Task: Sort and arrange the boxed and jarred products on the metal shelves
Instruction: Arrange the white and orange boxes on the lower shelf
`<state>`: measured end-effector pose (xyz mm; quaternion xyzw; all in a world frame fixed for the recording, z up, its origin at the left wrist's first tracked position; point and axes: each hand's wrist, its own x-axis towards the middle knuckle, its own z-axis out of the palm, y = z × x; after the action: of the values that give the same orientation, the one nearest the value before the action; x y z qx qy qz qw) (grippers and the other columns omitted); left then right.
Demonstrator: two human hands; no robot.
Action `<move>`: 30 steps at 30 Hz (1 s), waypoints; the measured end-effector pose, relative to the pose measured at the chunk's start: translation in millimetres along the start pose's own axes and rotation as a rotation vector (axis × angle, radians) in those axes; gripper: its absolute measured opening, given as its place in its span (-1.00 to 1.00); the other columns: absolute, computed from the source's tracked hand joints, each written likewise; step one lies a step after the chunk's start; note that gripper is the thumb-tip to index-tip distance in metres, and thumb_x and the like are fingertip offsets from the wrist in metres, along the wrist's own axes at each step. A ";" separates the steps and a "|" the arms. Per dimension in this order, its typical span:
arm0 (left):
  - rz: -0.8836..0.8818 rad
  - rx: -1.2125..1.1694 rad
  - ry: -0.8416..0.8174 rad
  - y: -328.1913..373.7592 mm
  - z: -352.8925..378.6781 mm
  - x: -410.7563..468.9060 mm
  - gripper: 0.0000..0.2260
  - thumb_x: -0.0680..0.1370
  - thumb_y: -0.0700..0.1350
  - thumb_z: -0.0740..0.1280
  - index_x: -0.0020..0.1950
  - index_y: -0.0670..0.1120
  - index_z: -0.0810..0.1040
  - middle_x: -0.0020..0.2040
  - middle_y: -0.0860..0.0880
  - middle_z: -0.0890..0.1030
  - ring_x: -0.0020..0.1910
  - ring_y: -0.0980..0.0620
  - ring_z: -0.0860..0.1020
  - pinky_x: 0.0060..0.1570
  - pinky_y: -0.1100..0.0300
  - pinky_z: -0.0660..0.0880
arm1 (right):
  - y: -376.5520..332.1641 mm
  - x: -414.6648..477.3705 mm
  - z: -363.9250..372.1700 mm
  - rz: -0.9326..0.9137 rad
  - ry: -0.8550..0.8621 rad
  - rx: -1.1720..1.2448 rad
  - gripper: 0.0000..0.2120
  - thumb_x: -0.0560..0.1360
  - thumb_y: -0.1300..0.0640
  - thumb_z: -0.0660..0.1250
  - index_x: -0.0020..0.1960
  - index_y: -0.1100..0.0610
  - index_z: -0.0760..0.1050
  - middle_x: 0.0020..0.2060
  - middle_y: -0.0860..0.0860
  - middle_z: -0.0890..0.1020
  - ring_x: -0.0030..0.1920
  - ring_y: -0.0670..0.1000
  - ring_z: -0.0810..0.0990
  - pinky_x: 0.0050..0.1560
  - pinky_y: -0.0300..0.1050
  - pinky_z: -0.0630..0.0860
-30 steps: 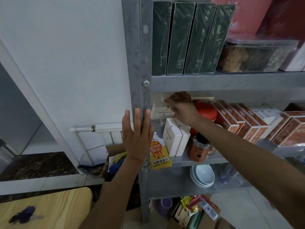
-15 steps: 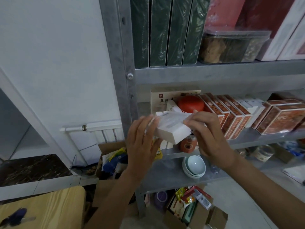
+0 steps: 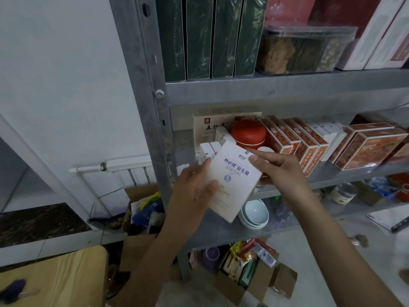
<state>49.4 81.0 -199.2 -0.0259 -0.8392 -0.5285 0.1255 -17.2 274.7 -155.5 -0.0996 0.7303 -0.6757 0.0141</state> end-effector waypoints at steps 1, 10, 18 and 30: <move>0.014 0.073 0.003 -0.6 4.1 -4.2 -0.40 0.53 0.26 0.29 0.52 0.11 0.25 0.33 0.07 0.39 0.32 0.04 0.40 0.24 0.05 0.47 | 2.4 1.5 0.6 0.015 0.073 0.013 -0.81 0.53 0.21 0.38 -0.08 -0.06 0.68 -0.23 -0.05 0.73 -0.22 -0.07 0.70 -0.33 -0.20 0.60; -0.017 -0.092 0.067 12.8 27.4 -21.8 -0.50 0.34 0.22 0.39 0.27 0.20 0.46 0.30 0.11 0.45 0.27 0.24 0.43 0.06 0.38 0.49 | 0.8 8.0 -6.4 0.239 0.119 -0.094 -0.52 0.60 -0.23 0.12 -0.24 -0.01 0.65 -0.33 -0.10 0.71 -0.24 -0.08 0.69 -0.17 -0.13 0.58; -0.730 -1.167 -0.165 0.3 10.5 -16.7 -0.51 0.44 0.23 0.27 0.14 -0.09 0.65 0.11 -0.23 0.64 0.06 -0.24 0.60 -0.27 0.06 0.60 | 19.4 1.1 -18.8 0.097 -0.237 -0.024 -0.72 0.54 0.09 0.33 0.22 -0.13 0.54 0.04 -0.18 0.67 0.07 -0.12 0.65 -0.13 -0.26 0.61; 0.098 0.056 0.109 -15.4 37.4 -15.2 -0.12 0.34 0.47 0.26 0.55 0.10 0.12 0.56 -0.01 0.15 0.53 0.00 0.15 0.42 -0.02 0.27 | 33.5 0.4 -12.6 0.170 0.247 0.164 -0.82 0.46 0.27 0.44 -0.04 0.00 0.65 -0.22 -0.09 0.73 -0.21 -0.09 0.71 -0.35 -0.27 0.58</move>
<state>54.5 109.1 -231.8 -0.0345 -0.8433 -0.4987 0.1975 -23.8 289.2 -187.6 0.0478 0.6748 -0.7364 -0.0103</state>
